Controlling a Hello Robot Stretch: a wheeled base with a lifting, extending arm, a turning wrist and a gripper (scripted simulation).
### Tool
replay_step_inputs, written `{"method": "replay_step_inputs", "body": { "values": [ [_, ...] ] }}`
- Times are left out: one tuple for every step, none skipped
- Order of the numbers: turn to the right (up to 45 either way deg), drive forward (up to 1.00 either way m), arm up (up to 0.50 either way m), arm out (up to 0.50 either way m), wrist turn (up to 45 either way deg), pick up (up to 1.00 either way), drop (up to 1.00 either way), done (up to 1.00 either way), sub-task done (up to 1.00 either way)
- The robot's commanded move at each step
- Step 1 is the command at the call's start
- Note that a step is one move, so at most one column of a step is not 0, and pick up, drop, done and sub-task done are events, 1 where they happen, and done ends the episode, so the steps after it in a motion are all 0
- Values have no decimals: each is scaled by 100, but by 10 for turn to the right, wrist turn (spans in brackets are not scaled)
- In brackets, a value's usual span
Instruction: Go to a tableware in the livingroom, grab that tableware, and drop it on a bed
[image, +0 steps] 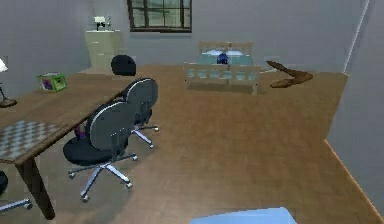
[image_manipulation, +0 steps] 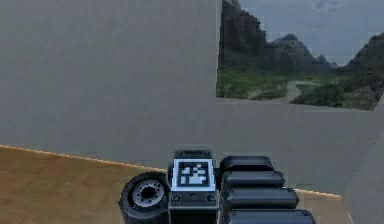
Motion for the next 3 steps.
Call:
{"method": "replay_step_inputs", "body": {
  "values": [
    [0, 100, 0, 0, 0, 0, 0, 0, 0],
    [0, 100, 0, 0, 0, 0, 0, 0, 0],
    [60, 0, 0, 0, 0, 0, 0, 0, 0]
  ]
}}
